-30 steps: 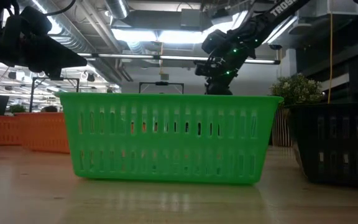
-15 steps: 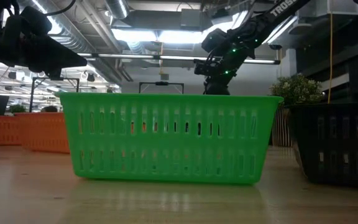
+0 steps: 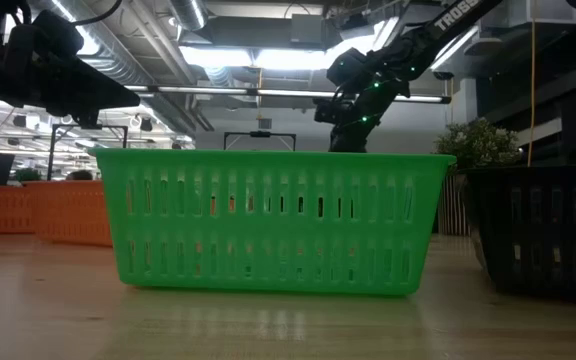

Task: Stack baskets by color
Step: Stack the middle green bin on top of the top green bin, then stack the bottom green bin on top of the green bin

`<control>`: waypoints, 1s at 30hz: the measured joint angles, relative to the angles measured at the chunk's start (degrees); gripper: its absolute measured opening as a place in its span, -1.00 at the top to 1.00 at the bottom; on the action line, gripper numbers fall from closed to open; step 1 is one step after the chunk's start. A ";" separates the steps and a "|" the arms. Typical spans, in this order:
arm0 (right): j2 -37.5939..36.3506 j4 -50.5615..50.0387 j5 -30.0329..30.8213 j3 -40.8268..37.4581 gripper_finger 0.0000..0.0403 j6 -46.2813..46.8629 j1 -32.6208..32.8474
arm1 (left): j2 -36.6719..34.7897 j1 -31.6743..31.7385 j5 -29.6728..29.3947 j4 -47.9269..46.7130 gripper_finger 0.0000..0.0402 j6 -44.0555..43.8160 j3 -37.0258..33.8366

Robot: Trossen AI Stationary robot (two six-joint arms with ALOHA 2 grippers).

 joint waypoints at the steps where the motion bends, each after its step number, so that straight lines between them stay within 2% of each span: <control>1: 0.00 0.11 -0.26 0.00 0.52 0.83 0.38 | 0.00 -0.01 0.00 0.00 0.94 0.00 0.00; 8: 0.00 -0.30 -0.87 0.00 0.52 1.40 4.04 | -0.01 -0.01 0.00 -0.01 0.94 0.00 0.00; 12: -0.02 -2.79 -1.93 0.02 0.52 8.11 7.24 | 0.00 -0.01 0.00 -0.02 0.94 0.00 0.00; 14: -0.49 -4.69 -9.24 0.00 0.52 12.51 9.91 | 0.00 0.01 0.00 -0.02 0.94 0.08 0.00; 17: -2.75 -4.34 -26.23 0.02 0.55 17.25 15.65 | -0.02 -0.01 0.00 -0.01 0.94 0.20 0.00; 19: -4.13 -4.42 -31.30 0.12 0.58 18.04 20.17 | -0.01 0.00 0.00 -0.02 0.94 0.20 0.00; 25: -3.95 -5.01 -26.18 -0.35 0.59 26.82 33.42 | -0.02 -0.01 0.00 -0.02 0.94 0.20 0.00; 27: -2.70 -4.49 -22.02 -1.10 0.58 28.34 37.84 | -0.02 0.01 -0.02 -0.01 0.94 0.20 0.00; 30: -1.02 -2.92 -12.42 -1.68 0.53 30.06 43.04 | -0.02 0.00 0.00 -0.02 0.94 0.20 0.00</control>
